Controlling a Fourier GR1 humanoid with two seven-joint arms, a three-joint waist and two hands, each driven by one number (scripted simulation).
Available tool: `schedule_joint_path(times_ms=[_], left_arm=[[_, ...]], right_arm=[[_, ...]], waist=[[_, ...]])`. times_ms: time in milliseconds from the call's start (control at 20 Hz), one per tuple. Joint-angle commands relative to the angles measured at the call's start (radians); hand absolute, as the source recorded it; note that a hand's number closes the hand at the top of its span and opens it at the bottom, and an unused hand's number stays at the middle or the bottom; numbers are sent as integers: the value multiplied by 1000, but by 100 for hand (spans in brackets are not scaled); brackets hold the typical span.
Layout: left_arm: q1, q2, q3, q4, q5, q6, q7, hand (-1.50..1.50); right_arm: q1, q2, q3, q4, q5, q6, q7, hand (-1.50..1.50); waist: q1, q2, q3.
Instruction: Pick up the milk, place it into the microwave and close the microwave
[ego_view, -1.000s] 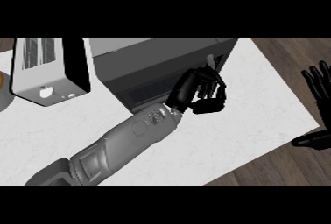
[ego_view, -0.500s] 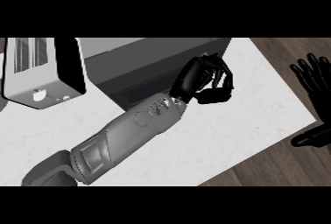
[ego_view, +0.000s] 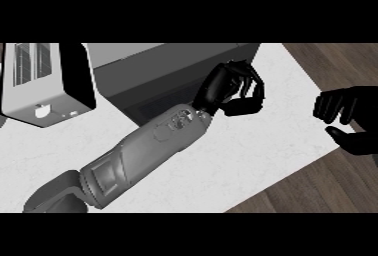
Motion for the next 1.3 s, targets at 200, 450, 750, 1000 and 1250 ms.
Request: schedule_joint_path(times_ms=[200,450,750,1000,1250], left_arm=[[-46,-32,4,44,27,14,-3,150],[-42,-31,3,49,38,28,-6,150],[-46,-31,15,36,49,52,-18,150],[-42,-31,12,25,57,68,-18,150],[-4,-30,122,41,100,220,-48,150]], right_arm=[[-19,-4,70,-111,-13,105,-24,150],[-10,-14,87,-164,-32,101,6,150],[6,-15,112,-225,-48,92,35,150],[25,-12,131,-270,-59,90,47,150],[49,-29,125,-302,-74,75,67,150]], waist=[[-34,8,4],[-48,4,4],[-55,6,5],[-65,5,6],[-30,-6,-3]])
